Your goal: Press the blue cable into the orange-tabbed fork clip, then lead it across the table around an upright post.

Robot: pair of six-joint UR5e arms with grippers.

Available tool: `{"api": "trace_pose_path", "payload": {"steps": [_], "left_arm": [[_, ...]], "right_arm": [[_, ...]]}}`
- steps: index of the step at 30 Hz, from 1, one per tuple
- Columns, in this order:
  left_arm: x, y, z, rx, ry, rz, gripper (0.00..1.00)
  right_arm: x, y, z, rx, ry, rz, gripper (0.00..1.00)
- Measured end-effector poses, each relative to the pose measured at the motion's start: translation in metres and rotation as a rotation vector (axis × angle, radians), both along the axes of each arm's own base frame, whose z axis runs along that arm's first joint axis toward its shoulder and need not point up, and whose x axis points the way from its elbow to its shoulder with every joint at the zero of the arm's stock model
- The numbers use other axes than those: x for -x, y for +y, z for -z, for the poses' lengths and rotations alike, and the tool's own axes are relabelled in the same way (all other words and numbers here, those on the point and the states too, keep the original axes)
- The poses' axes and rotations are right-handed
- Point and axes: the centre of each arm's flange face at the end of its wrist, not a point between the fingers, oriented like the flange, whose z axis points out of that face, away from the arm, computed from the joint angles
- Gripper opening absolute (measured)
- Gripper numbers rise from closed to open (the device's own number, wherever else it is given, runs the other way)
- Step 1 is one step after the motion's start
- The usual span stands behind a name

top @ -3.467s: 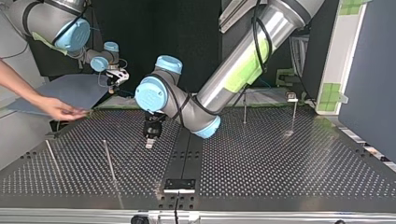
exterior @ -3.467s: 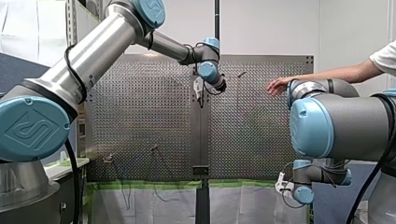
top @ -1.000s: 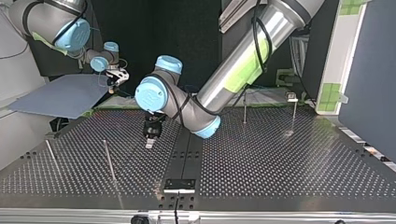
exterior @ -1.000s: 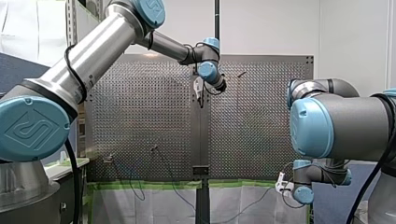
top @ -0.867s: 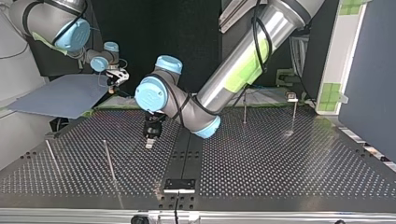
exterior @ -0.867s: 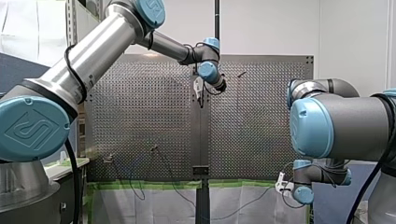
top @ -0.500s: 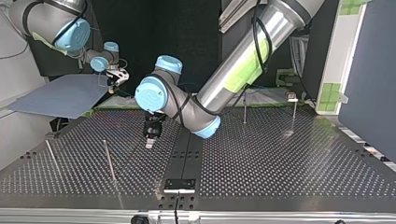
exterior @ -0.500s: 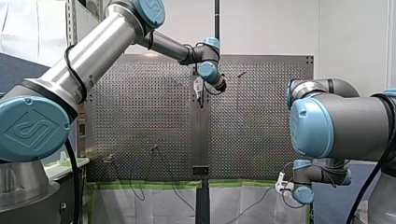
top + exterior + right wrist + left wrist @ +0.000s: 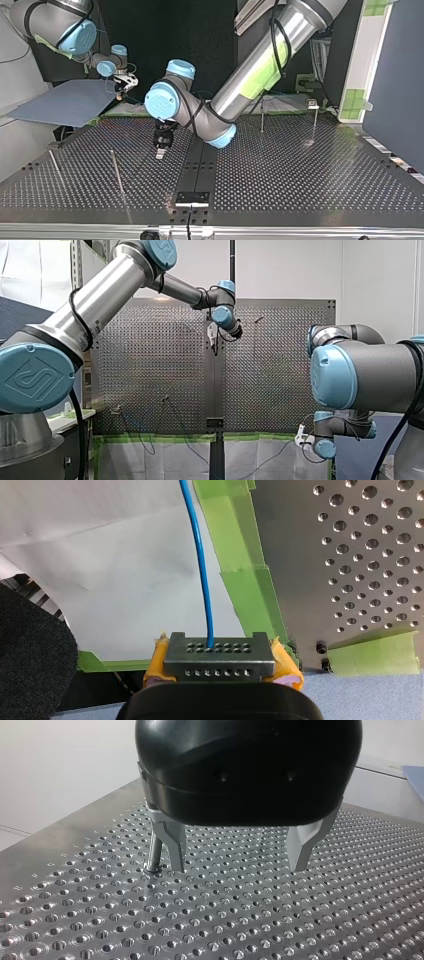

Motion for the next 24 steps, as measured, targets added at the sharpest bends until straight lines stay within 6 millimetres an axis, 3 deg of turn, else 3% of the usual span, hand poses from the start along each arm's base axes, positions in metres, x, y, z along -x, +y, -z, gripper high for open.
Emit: {"api": "trace_pose_path", "payload": {"steps": [24], "left_arm": [[0.0019, -0.0022, 0.0060, -0.015, 0.009, -0.001, 1.00]], "right_arm": [[0.0025, 0.0016, 0.0055, -0.022, 0.007, -0.005, 0.00]]}}
